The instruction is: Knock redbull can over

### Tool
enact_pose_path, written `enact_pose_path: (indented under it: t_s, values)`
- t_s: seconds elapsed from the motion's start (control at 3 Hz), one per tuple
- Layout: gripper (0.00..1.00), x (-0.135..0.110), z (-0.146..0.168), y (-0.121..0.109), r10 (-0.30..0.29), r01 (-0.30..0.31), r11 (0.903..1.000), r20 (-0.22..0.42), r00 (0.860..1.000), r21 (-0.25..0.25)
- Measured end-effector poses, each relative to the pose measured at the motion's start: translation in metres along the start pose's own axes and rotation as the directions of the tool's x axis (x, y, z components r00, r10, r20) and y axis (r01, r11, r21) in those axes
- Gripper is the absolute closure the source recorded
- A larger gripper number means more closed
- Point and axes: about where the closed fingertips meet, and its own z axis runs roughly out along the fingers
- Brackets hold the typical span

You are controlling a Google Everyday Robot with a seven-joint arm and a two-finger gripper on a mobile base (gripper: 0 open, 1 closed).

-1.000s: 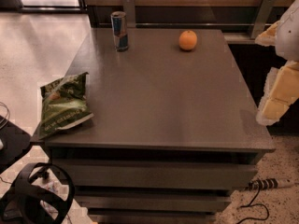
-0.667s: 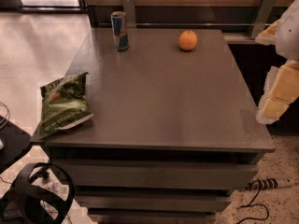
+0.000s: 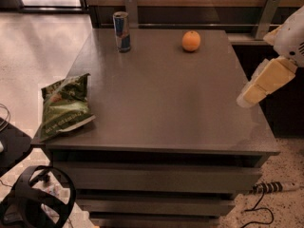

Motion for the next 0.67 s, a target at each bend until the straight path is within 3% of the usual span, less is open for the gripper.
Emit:
enact_pose_path:
  t_s: [0.33, 0.67]
  values:
    - [0.00, -0.010, 0.026, -0.021, 0.135, -0.142, 0.9891, 0.142, 0.981, 0.041]
    - [0.00, -0.033, 0.041, -0.059, 0.172, -0.205, 0.9753, 0.295, 0.940, 0.083]
